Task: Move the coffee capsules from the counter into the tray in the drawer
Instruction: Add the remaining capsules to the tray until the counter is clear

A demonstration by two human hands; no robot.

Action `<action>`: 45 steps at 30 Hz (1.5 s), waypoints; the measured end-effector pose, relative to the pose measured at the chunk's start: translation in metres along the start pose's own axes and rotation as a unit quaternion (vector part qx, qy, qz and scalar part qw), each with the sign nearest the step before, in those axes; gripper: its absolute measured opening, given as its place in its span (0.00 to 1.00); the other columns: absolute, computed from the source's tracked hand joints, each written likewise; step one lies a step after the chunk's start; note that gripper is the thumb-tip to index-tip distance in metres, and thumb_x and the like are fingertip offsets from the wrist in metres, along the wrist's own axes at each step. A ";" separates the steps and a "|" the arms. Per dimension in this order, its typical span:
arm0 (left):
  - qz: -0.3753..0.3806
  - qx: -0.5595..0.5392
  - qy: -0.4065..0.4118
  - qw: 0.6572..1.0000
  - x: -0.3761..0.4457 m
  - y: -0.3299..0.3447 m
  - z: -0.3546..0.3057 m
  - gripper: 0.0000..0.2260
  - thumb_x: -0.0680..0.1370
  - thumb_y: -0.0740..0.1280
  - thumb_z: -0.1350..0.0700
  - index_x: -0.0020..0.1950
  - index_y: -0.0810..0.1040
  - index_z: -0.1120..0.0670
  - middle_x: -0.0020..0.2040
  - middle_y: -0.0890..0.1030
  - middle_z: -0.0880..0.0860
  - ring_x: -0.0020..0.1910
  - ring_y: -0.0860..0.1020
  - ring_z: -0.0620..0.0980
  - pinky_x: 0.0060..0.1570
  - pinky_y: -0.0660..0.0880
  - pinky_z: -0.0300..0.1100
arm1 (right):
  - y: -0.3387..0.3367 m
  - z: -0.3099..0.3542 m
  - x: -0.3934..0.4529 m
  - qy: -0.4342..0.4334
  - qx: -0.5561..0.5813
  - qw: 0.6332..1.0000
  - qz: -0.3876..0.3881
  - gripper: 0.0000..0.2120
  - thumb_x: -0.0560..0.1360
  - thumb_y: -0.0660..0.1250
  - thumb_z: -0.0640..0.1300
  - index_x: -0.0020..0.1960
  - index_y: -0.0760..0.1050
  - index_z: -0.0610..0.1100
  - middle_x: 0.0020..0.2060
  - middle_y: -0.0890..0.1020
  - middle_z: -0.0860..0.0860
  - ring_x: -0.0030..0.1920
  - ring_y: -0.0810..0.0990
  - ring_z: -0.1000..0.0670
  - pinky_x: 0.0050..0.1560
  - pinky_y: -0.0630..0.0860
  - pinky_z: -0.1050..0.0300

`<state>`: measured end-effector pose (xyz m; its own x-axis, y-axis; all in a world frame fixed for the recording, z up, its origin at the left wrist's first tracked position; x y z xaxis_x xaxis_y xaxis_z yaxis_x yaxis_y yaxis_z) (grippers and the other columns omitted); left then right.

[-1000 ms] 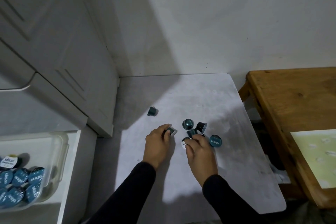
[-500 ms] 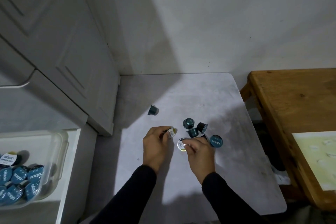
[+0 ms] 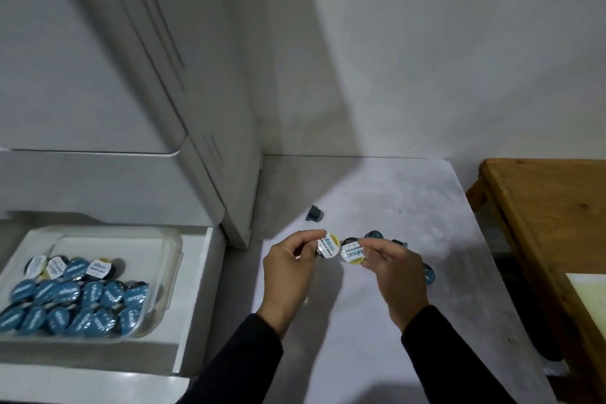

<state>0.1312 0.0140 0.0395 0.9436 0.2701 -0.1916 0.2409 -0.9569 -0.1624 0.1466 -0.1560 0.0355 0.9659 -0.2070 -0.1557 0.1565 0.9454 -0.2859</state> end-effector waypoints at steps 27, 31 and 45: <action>0.207 0.236 0.005 0.949 0.101 -0.349 0.044 0.09 0.77 0.65 0.59 0.42 0.82 0.48 0.45 0.85 0.50 0.44 0.82 0.48 0.46 0.79 0.40 | 0.327 0.094 -0.094 -0.052 -0.230 0.958 0.163 0.18 0.72 0.67 0.37 0.31 0.77 0.58 0.43 0.85 0.52 0.45 0.81 0.54 0.52 0.78 0.58; 0.244 0.234 0.003 0.941 0.109 -0.345 0.056 0.10 0.77 0.64 0.61 0.40 0.81 0.49 0.46 0.85 0.52 0.45 0.82 0.53 0.45 0.78 0.41 | 0.337 0.091 -0.088 -0.026 -0.258 0.954 0.152 0.14 0.71 0.65 0.33 0.36 0.82 0.49 0.41 0.86 0.48 0.44 0.82 0.51 0.52 0.77 0.59; 0.299 0.282 -0.007 0.912 0.115 -0.340 0.074 0.07 0.76 0.66 0.62 0.46 0.83 0.52 0.48 0.84 0.50 0.45 0.80 0.43 0.46 0.76 0.34 | 0.360 0.094 -0.083 -0.077 -0.354 0.900 0.242 0.13 0.68 0.60 0.33 0.39 0.82 0.41 0.39 0.85 0.46 0.36 0.78 0.53 0.40 0.71 0.66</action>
<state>0.1410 0.3784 0.0010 0.8643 -0.2766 -0.4200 -0.4740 -0.7272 -0.4965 0.1419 0.2257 0.0344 0.9115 0.2750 -0.3060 -0.4078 0.5062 -0.7599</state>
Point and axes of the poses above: each hand's wrist, its own x-axis towards the middle knuckle, its own y-axis out of the palm, z = x × y, the point moved 4 cm from there along x, towards the middle knuckle
